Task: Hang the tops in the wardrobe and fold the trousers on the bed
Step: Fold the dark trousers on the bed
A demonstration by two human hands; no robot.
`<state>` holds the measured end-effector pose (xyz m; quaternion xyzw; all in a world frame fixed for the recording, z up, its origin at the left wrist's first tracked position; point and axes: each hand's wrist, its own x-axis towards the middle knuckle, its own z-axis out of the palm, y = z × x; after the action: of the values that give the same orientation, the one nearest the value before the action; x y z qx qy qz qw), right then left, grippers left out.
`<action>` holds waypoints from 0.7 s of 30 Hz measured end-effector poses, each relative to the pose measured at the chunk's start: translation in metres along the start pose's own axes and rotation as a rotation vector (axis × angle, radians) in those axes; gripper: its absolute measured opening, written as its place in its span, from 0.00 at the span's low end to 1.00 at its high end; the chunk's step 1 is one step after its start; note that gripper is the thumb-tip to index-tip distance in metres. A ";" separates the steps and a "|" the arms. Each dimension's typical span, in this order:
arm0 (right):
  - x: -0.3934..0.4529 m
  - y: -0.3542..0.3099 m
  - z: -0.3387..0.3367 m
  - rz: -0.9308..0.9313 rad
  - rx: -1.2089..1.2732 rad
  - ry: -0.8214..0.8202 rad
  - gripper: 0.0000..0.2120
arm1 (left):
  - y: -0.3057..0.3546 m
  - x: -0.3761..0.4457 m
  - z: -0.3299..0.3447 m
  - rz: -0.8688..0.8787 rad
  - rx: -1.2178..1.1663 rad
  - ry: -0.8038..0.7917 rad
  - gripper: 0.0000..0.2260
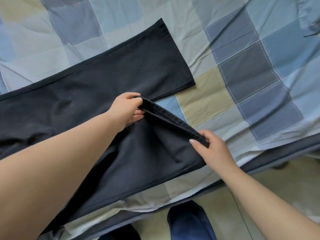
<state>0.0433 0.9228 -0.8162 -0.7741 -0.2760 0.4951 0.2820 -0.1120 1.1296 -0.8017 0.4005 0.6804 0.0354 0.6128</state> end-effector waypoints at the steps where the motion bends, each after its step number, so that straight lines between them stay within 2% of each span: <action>1: -0.002 0.005 -0.012 0.045 0.058 0.051 0.01 | 0.012 -0.005 0.016 0.013 -0.023 -0.034 0.10; 3: -0.004 0.018 -0.032 0.125 0.097 0.100 0.02 | 0.035 -0.016 0.048 0.021 -0.016 -0.109 0.09; 6: -0.006 0.035 -0.054 0.206 0.080 0.084 0.06 | 0.060 -0.023 0.092 0.019 0.072 -0.176 0.07; 10: -0.001 0.054 -0.077 0.246 0.082 0.081 0.03 | 0.072 -0.021 0.131 0.067 0.197 -0.186 0.13; 12: 0.006 0.060 -0.081 0.261 0.087 0.090 0.03 | 0.071 -0.018 0.136 0.089 0.220 -0.183 0.12; 14: 0.012 0.075 -0.081 0.292 0.055 0.105 0.09 | 0.067 -0.016 0.138 0.105 0.277 -0.191 0.03; 17: 0.016 0.089 -0.071 0.387 0.011 0.115 0.15 | 0.052 -0.015 0.124 0.078 0.317 -0.194 0.02; 19: 0.014 0.087 -0.064 0.372 -0.016 0.163 0.16 | 0.035 -0.018 0.106 0.042 0.290 -0.170 0.06; 21: 0.009 0.076 -0.058 0.275 -0.119 0.277 0.20 | 0.012 -0.024 0.080 0.005 0.228 -0.132 0.04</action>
<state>0.1109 0.8678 -0.8551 -0.8805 -0.1552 0.4004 0.2008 -0.0384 1.0884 -0.7957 0.4707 0.6371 -0.0673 0.6066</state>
